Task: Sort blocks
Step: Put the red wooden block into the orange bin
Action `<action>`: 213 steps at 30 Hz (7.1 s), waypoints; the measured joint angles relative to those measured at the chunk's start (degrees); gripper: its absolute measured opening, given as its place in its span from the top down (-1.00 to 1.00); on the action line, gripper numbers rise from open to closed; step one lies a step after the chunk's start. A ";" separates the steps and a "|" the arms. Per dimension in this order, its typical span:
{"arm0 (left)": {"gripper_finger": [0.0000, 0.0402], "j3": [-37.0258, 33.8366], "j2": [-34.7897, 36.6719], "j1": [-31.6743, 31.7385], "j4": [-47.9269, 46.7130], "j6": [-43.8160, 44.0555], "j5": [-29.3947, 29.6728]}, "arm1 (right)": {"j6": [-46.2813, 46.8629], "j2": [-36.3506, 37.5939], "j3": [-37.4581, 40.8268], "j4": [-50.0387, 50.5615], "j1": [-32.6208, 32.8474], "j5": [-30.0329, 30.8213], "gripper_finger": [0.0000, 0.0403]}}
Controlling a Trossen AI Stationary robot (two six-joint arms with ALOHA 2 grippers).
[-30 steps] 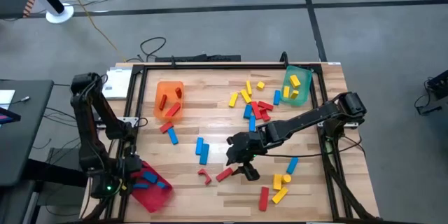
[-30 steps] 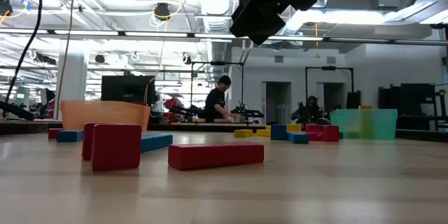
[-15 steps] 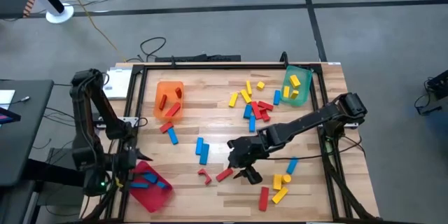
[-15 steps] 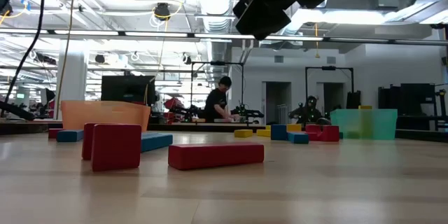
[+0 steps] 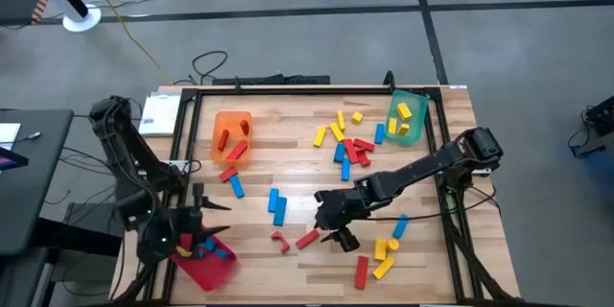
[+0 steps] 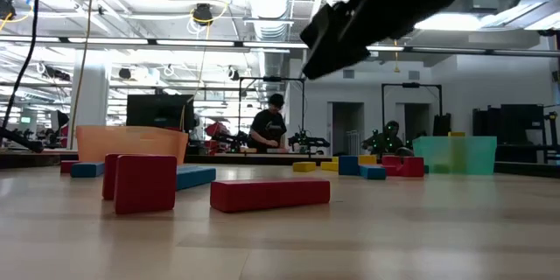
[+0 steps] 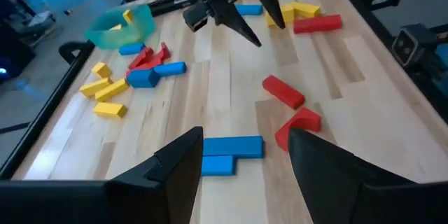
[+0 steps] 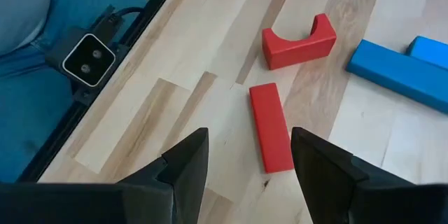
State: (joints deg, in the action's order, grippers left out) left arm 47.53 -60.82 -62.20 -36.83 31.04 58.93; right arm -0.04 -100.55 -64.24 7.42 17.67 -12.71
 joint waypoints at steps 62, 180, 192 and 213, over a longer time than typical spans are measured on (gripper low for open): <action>-0.02 -18.08 -1.18 32.25 42.03 -26.03 -32.80 | 2.62 -11.47 6.73 -13.39 -4.99 7.68 0.12; 0.57 -15.93 -5.81 37.07 62.09 -76.37 -38.15 | 12.31 -0.28 -1.08 -24.33 -11.08 -0.04 0.40; 0.66 -15.91 -5.81 37.05 61.68 -75.67 -38.57 | 12.83 -0.28 -1.11 -23.73 -11.08 0.00 0.36; 0.68 -15.89 12.62 39.04 27.57 -56.23 -17.54 | 13.56 -0.24 -1.14 0.97 -11.90 0.57 -0.11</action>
State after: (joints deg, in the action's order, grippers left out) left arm 31.64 -48.20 -23.16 -9.26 -25.19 41.38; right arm 13.52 -100.79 -65.39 8.39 5.77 -12.14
